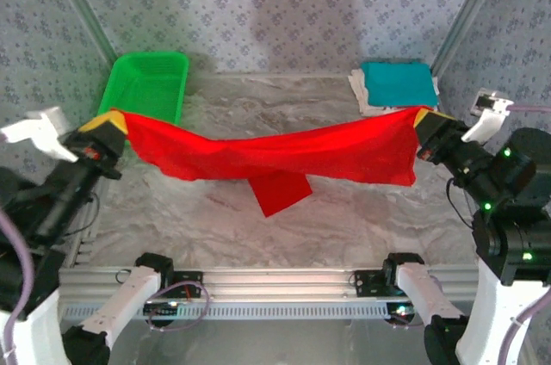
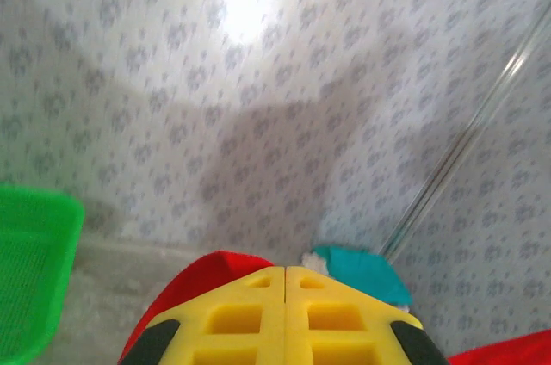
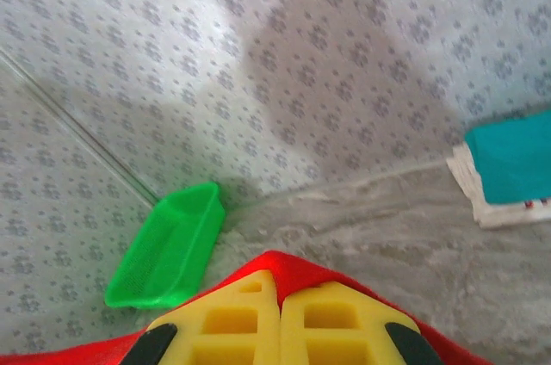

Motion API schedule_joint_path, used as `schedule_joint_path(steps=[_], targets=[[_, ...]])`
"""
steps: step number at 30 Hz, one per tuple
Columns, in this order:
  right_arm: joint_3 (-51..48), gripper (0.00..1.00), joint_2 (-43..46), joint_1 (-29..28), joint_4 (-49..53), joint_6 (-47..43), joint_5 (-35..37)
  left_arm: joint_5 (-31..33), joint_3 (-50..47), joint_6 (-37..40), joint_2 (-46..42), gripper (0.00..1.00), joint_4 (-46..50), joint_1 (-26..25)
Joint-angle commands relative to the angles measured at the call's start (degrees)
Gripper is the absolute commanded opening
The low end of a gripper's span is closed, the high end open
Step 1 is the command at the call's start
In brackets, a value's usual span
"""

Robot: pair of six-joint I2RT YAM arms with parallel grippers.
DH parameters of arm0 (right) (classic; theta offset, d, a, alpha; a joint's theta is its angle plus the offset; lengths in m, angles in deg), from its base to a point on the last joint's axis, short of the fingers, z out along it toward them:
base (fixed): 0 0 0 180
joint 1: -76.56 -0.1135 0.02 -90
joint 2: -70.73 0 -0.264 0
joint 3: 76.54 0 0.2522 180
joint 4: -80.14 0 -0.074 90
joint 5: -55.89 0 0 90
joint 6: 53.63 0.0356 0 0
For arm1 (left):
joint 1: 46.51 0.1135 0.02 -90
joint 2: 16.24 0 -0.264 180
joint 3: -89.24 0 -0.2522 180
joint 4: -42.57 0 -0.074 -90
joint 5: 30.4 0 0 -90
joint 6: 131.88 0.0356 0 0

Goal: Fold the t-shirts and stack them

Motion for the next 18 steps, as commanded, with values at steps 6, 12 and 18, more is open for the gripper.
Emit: schedule_joint_path(steps=[6,12,18], targets=[[5.4,0.00,-8.3,0.3,-2.2,0.6,2.1,1.8,23.4,5.8,19.2,0.00,5.8,0.3],[3.5,0.00,-21.8,0.4,-7.9,1.9,5.1,2.1,39.5,10.6,41.9,0.00,9.2,1.6],[-0.4,0.00,-36.4,0.3,-17.9,3.8,6.7,-3.6,43.9,11.9,62.5,0.00,7.4,5.2]])
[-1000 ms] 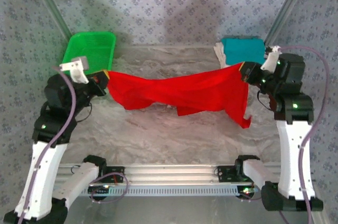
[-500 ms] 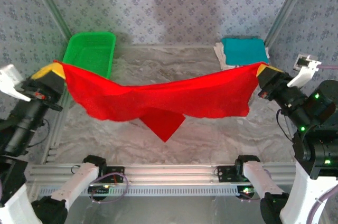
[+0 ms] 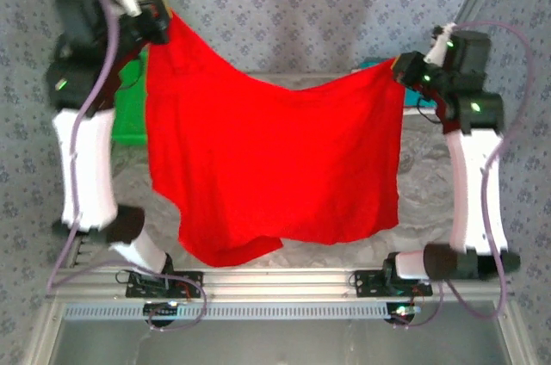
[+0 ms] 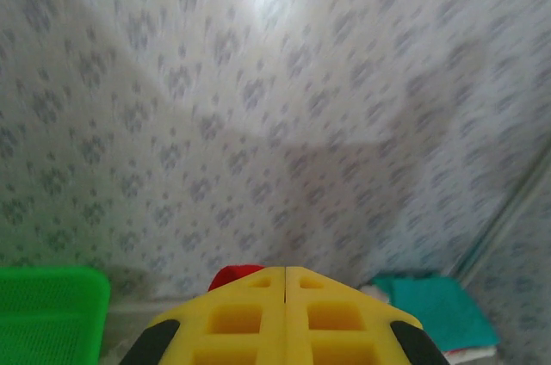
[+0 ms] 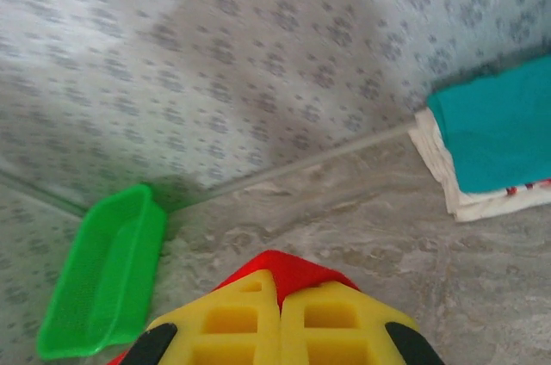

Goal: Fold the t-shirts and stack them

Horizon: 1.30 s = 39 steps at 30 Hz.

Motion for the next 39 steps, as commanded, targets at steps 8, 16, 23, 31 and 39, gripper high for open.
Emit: schedule_joint_path(steps=[8,16,23,31,39], targets=[[-4.6,0.00,-28.1,-0.2,-19.0,5.0,1.4,-2.6,9.5,9.5,34.5,0.00,-2.7,2.0],[14.6,0.07,-50.2,-1.2,-19.4,6.6,0.7,-2.7,22.2,8.9,54.0,0.00,-14.4,4.2],[25.2,0.57,-55.4,-1.5,-20.5,9.6,-0.7,-8.0,21.2,1.5,56.0,0.96,-27.7,5.4],[31.0,0.61,-50.0,0.0,-23.9,10.1,-5.6,-10.7,23.0,3.2,42.6,0.80,-11.2,4.5],[-2.1,0.54,-29.7,-2.8,-32.6,7.0,-8.0,-9.6,-42.1,0.8,5.5,0.68,-36.9,-2.0]])
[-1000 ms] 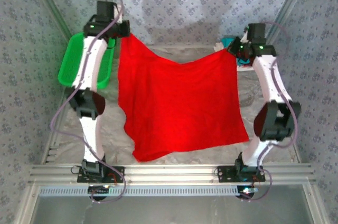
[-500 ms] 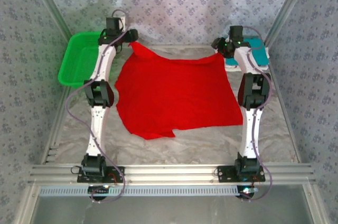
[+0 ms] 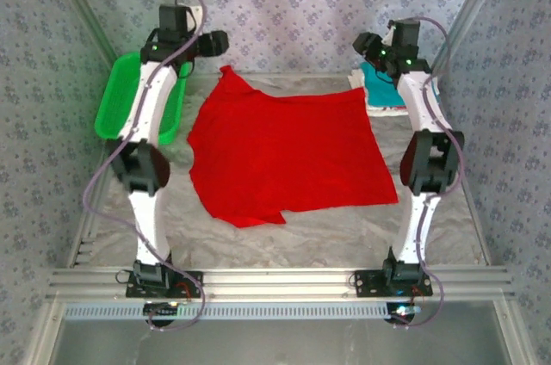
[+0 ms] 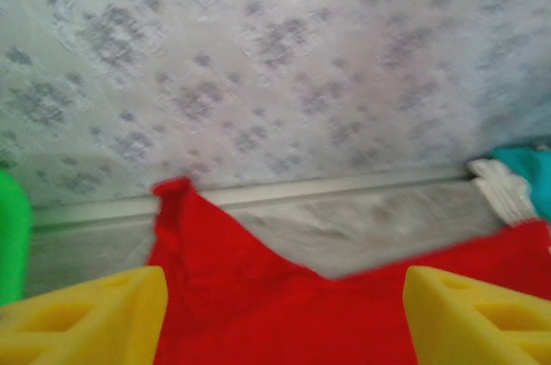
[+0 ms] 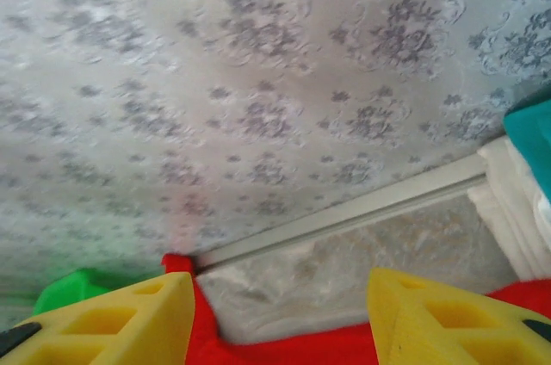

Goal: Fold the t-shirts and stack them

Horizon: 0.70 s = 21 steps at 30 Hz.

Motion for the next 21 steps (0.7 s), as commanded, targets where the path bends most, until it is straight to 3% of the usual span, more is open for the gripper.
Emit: schedule_joint_path(steps=[1,3,6,10,14,18,21], targets=[[-15.6,0.54,9.9,-2.9,-3.1,-3.5,0.4,-1.1,-38.2,-6.5,-19.3,0.66,-28.8,-1.6],[-23.4,0.47,14.5,-4.4,-0.5,-6.5,4.7,2.9,-51.6,-9.8,-28.1,0.64,-34.6,-1.1],[-31.9,0.28,18.7,-5.2,3.6,-9.7,8.2,3.2,-61.5,-9.2,-32.9,0.63,-32.1,-2.2],[-40.6,0.09,20.3,-6.8,3.6,-11.1,9.3,3.3,-67.6,-12.0,-31.9,0.43,-25.5,-4.6],[-46.2,0.00,18.4,-7.4,3.6,-8.0,8.7,4.7,-75.4,-17.2,-31.6,0.35,-29.1,-7.9],[-48.7,0.00,15.4,-8.2,2.4,-6.4,8.7,7.3,-79.4,-19.8,-29.9,0.28,-29.6,-10.3],[-50.0,0.00,13.3,-9.0,1.7,-5.6,8.3,9.9,-83.9,-22.2,-30.1,0.28,-31.2,-10.4]])
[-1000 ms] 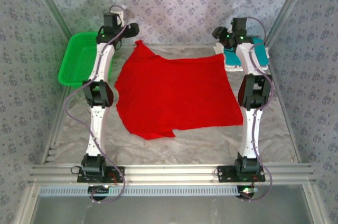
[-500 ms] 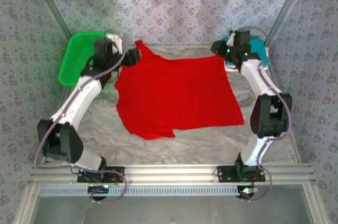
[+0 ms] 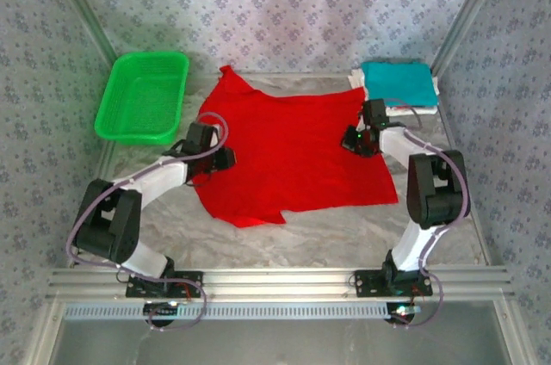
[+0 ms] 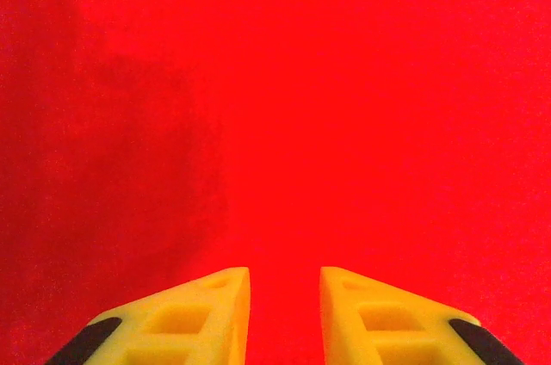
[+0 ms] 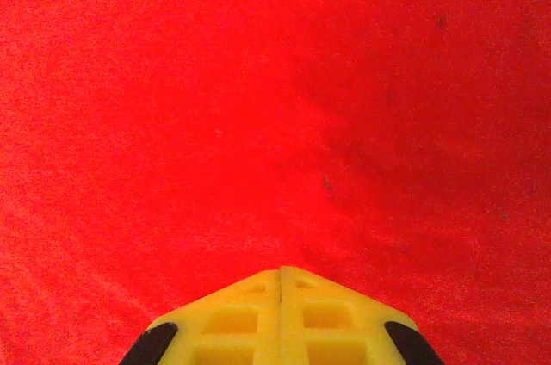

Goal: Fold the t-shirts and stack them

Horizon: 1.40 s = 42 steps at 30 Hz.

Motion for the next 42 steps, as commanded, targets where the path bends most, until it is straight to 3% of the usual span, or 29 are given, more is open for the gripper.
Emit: schedule_joint_path(steps=[1,8,13,16,20,22,29,34,42], targets=[[-2.0,0.00,-2.1,-1.6,-1.1,1.7,0.8,3.9,-4.8,-5.0,-0.2,0.30,-4.7,0.1],[-11.2,0.00,0.1,-4.8,-4.0,6.2,1.8,5.7,-15.7,-13.4,-1.9,0.29,-9.0,0.0],[-19.2,0.00,4.4,-8.8,-3.6,14.1,1.7,11.9,-19.5,-16.5,-9.4,0.29,-0.1,1.2],[-23.0,0.00,7.7,-12.3,-2.4,18.6,3.0,14.5,-20.4,-16.2,-15.9,0.29,6.2,3.7],[-24.6,0.00,11.8,-14.5,-0.9,21.4,3.8,11.9,-22.4,-15.4,-22.1,0.32,7.3,9.9],[-22.5,0.00,13.2,-14.1,-0.7,19.3,4.6,9.7,-22.7,-14.2,-22.1,0.32,3.9,10.1],[-5.8,0.00,11.4,-7.3,3.8,9.9,1.8,7.9,-12.9,-10.9,-15.3,0.30,8.0,9.7],[4.0,0.00,4.1,-2.0,4.9,7.6,-0.6,14.4,-5.5,-8.2,-16.1,0.32,11.3,0.5],[15.6,0.00,-7.2,3.4,4.0,7.1,4.2,11.3,-4.4,-11.1,-6.8,0.30,7.2,-5.7]])
